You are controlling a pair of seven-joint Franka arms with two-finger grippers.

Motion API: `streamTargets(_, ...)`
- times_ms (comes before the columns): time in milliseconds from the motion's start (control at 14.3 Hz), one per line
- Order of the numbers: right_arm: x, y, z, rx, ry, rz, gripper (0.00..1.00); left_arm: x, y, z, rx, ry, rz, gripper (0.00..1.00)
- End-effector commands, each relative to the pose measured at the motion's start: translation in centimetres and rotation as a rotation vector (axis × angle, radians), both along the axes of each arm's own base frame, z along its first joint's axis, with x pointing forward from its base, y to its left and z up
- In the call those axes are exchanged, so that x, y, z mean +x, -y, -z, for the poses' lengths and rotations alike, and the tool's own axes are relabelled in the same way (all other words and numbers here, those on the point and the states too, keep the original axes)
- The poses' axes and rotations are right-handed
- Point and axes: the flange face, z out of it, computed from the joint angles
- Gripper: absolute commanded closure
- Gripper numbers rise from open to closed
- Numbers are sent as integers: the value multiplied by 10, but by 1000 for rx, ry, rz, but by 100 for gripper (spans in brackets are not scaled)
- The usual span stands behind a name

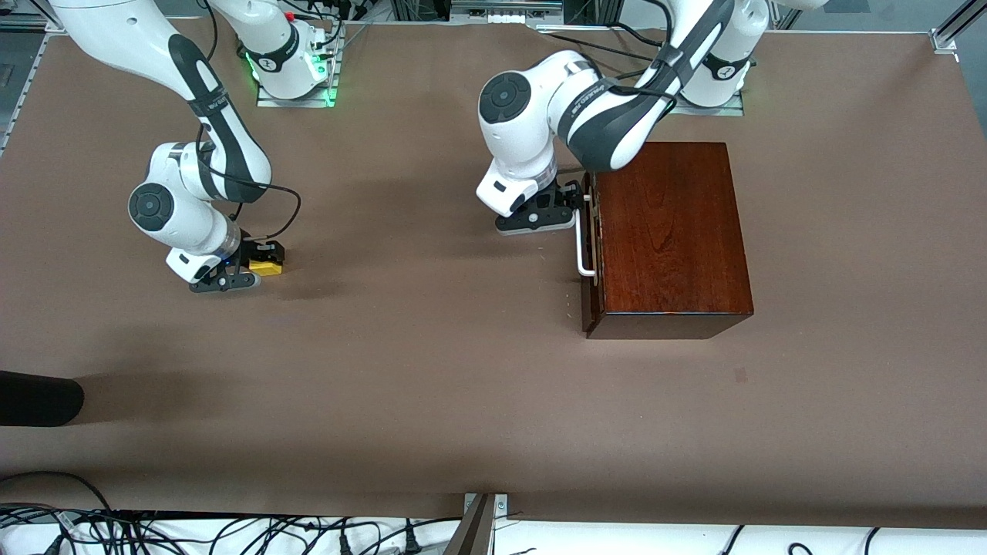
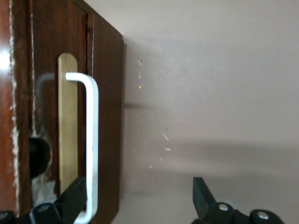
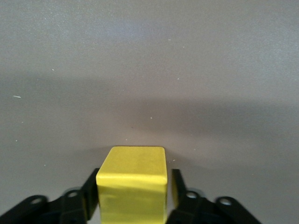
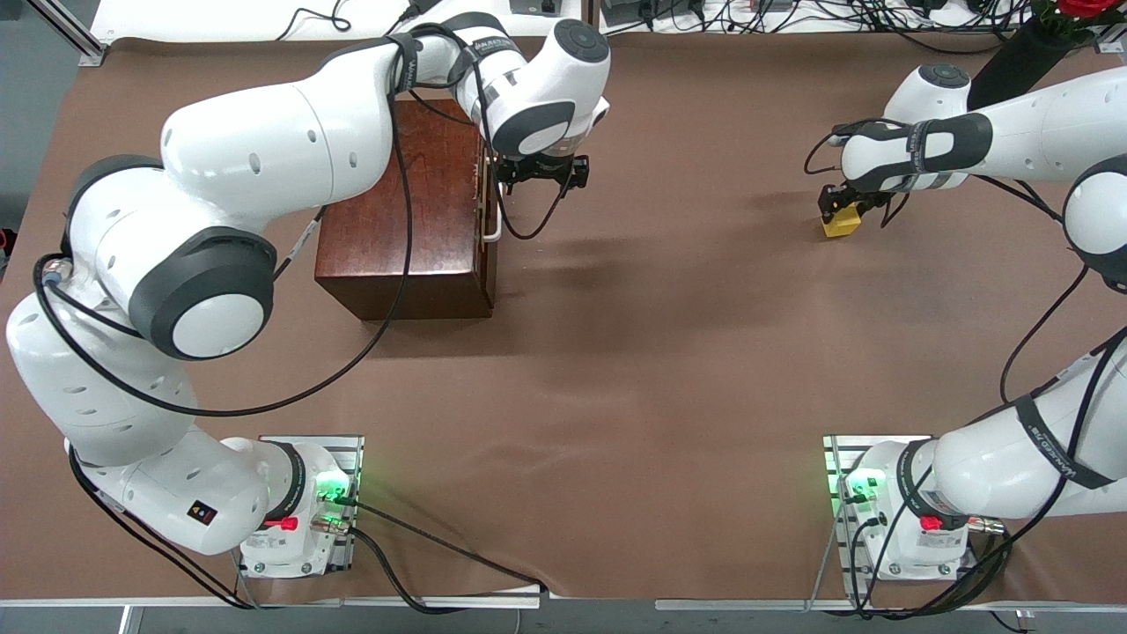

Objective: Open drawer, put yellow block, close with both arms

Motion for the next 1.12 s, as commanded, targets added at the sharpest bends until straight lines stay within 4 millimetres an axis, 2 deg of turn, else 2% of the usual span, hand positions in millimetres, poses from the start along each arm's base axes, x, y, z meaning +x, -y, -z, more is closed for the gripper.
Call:
streamTargets(0, -1, 3, -1, -4, 9, -17, 95, 6, 2, 6, 38, 38, 35, 0)
streamTargets(210, -1, 3, -2, -3, 8, -28, 94, 14, -5, 12, 44, 34, 54, 0)
streamTargets(421, 2, 4, -12, -2, 17, -25, 94, 17, -13, 25, 54, 22, 59, 0)
streamTargets(771, 7, 4, -53, 1, -29, -17, 94, 15, -17, 41, 70, 1, 56, 0)
streamTargets(1052, 14, 4, -81, 3, -68, -13, 94, 12, -17, 46, 74, -5, 58, 0)
